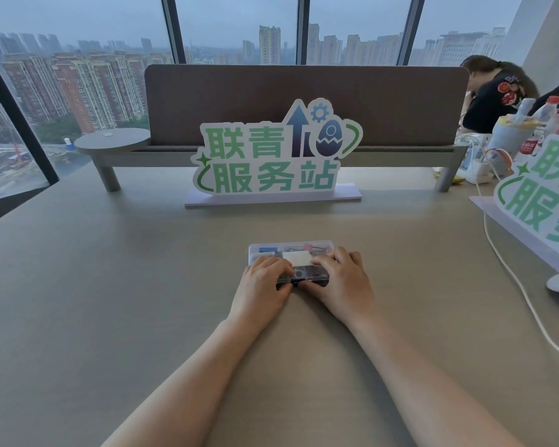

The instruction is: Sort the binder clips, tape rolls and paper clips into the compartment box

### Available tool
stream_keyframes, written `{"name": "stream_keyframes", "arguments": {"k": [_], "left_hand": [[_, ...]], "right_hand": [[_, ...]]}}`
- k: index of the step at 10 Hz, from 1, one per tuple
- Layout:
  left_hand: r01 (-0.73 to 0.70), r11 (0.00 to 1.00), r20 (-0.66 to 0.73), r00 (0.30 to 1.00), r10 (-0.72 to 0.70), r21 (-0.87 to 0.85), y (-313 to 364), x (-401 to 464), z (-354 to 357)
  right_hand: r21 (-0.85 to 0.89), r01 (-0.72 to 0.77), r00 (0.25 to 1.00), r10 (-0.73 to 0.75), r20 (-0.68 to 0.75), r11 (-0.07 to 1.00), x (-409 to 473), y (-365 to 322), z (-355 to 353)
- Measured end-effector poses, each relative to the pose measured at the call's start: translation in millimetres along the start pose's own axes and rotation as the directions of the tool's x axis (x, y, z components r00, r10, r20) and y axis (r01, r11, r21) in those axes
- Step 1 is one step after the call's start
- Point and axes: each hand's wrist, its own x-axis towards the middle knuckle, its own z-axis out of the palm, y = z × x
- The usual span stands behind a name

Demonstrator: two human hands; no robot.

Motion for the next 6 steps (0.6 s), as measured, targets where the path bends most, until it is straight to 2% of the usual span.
{"name": "stream_keyframes", "arguments": {"k": [3,4,5,6], "left_hand": [[-0.010,1.000,-0.044,0.999,0.011,0.022,1.4,-4.6,-3.6],[0.016,1.000,-0.088,0.996,-0.018,-0.023,-1.7,-8.1,-8.0],[0.054,0.998,-0.151,0.987,-0.058,-0.029,-9.3,-17.6,-19.1],[0.149,0.987,-0.149,0.976,-0.157,-0.068,-13.1,-37.7,-37.9]], "right_hand": [[-0.019,-0.025,0.999,0.025,0.025,1.000,-5.2,-2.9,-5.0],[0.030,-0.061,0.997,0.062,-0.035,0.998,-8.2,-1.3,-6.5],[0.153,-0.108,0.976,0.134,-0.169,0.982,-9.9,8.1,-11.0],[0.324,-0.162,0.914,0.266,-0.307,0.932,-17.1,17.1,-26.3]]}}
